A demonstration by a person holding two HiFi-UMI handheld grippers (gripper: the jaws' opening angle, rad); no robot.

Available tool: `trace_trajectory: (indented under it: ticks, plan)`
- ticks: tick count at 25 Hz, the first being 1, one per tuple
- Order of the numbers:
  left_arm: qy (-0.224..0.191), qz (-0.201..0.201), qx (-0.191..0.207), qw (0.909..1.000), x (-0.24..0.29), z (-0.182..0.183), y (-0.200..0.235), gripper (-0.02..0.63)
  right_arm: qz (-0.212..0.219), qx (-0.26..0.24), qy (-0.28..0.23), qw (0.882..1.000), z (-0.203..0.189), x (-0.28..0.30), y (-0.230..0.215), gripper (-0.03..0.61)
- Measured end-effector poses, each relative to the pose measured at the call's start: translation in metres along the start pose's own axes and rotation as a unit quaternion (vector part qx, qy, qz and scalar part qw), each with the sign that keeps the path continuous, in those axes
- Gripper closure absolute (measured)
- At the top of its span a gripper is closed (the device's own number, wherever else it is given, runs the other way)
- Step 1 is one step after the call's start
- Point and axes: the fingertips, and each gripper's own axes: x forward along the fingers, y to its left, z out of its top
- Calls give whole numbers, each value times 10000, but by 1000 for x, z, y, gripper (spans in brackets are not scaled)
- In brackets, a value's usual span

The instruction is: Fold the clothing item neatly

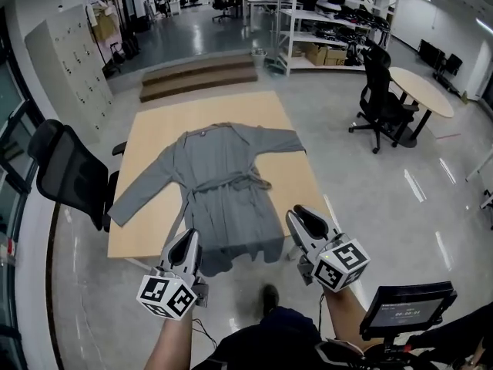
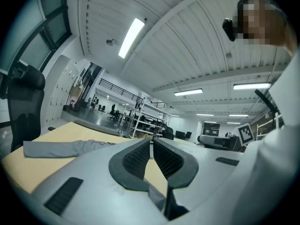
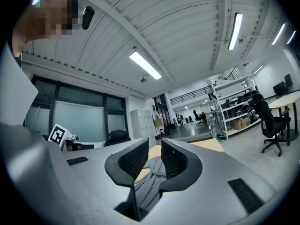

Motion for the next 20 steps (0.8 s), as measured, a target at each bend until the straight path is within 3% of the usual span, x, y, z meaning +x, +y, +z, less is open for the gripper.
trace_trajectory:
  ticks: [4, 11, 16, 20]
  plan:
    - [-30, 51, -24, 10000, 60, 13, 15, 612, 13, -16, -139, 9999, 13, 30, -46, 514]
    - [64, -216, 30, 9997, 142, 23, 25, 612, -186, 6, -98, 9998, 17, 74, -117, 514]
    - [242, -521, -11, 9983, 192, 22, 39, 613, -724, 99, -53, 9973, 15, 92, -158, 514]
    - [520, -993, -130, 9936, 235, 5, 43, 612, -1366, 109, 7, 9906, 10, 96, -195, 514]
